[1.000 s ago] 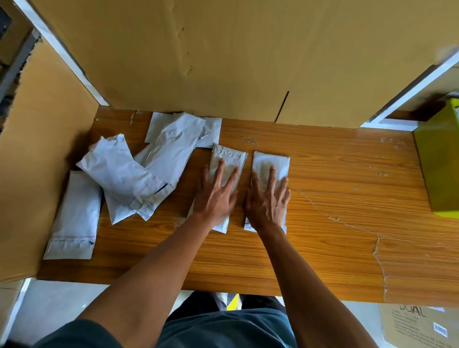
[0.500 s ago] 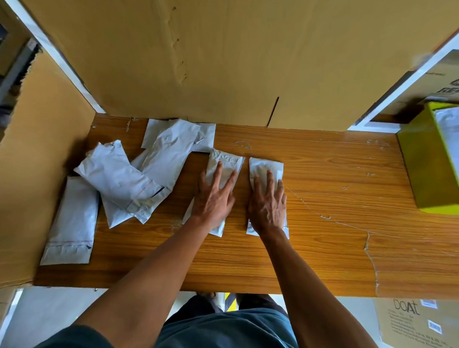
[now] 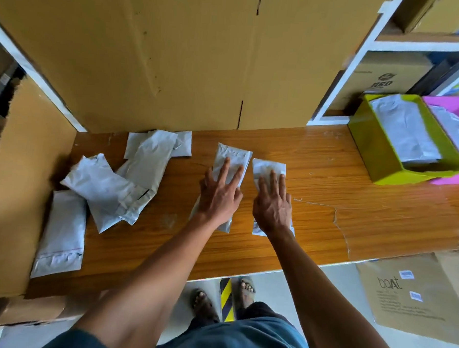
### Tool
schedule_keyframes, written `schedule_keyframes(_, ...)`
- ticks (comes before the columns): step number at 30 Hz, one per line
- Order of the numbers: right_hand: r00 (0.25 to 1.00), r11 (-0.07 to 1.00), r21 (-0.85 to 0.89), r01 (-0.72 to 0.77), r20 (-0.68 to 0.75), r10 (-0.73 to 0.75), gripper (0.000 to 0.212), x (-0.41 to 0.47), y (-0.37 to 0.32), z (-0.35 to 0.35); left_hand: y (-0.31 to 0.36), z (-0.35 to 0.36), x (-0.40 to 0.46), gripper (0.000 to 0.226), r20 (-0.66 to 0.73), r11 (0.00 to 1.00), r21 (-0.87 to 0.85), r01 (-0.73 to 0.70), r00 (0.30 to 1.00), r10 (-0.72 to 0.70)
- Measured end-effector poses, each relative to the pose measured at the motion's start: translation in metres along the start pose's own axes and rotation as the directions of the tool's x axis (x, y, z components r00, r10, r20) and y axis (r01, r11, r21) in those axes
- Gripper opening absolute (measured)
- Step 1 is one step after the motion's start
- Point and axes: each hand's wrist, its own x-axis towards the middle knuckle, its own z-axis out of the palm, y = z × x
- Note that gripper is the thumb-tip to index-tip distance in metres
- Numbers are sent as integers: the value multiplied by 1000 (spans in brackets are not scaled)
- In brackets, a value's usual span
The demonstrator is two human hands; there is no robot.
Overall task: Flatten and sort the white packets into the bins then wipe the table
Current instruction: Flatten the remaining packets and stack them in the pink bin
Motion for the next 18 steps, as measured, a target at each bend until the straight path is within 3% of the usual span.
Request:
schedule_keyframes(10, 988, 992, 39, -122, -90, 125, 62, -48, 96, -43, 113, 6, -18, 70, -9, 981, 30, -192, 981, 192)
schedule_keyframes(18, 926, 939, 85, -335, -156, 344, 66, -127, 233, -72, 256, 39, -42, 70, 62, 921, 25, -388, 920, 386)
